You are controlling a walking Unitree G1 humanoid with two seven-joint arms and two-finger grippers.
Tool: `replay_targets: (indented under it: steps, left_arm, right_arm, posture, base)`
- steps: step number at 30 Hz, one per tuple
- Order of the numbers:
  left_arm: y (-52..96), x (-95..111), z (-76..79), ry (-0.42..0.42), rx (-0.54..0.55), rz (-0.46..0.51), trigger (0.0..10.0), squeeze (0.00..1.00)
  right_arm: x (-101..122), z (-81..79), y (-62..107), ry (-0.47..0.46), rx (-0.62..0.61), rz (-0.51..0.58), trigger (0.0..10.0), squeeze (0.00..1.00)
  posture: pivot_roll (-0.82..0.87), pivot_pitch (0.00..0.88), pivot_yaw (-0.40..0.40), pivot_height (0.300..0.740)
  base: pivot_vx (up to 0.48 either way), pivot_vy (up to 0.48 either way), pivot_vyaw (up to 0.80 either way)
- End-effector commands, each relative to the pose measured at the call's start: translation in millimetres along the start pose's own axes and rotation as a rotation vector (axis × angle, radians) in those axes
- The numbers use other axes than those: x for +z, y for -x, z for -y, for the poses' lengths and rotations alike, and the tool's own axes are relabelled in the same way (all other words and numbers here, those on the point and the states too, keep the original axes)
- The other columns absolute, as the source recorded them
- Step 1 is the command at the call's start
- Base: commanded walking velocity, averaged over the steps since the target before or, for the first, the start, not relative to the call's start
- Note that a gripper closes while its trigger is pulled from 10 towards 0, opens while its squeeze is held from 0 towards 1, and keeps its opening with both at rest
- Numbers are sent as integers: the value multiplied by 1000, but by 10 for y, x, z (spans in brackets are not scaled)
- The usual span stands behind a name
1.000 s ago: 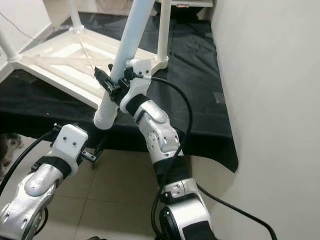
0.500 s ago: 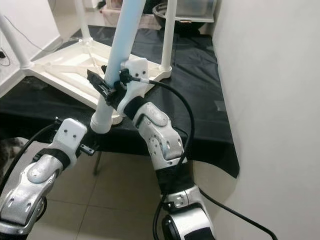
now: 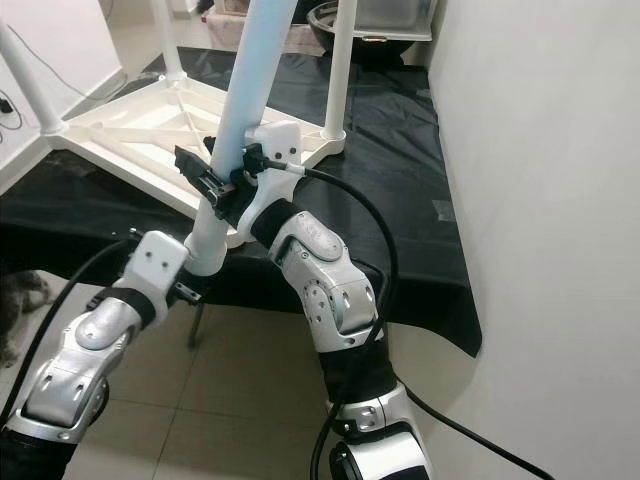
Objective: Building children table
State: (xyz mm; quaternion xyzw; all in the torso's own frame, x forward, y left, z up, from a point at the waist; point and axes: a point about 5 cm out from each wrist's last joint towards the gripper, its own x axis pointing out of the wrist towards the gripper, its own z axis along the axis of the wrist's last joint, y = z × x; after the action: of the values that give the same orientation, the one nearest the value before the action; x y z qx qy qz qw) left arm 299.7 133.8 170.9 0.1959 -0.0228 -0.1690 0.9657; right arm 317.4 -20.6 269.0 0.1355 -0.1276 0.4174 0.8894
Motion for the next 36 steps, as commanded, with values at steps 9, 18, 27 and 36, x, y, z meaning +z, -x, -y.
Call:
replay_targets:
  steps: [9,18,27,36]
  left_arm:
    - [-111,126,158,-3,-79,79,10000,0]
    - [-120,65,79,-30,-28,46,10000,0]
    - [-110,30,98,-21,-34,32,0,0]
    - [-107,26,101,-22,-25,33,0,0]
  right_arm:
    - [-110,-148,-47,-80,21,-21,10000,0]
    - [-109,-152,-40,-72,15,-25,10000,0]
    - [-98,-160,-47,-72,18,-23,10000,0]
    - [-100,-146,-44,-65,17,-20,10000,1000]
  posture:
    - [11,94,-26,734]
    - [13,95,-23,734]
    - [13,95,-25,734]
    - [8,95,-23,734]
  base:
    - [0,0,0]
    - [0,0,0]
    - [0,0,0]
    - [0,0,0]
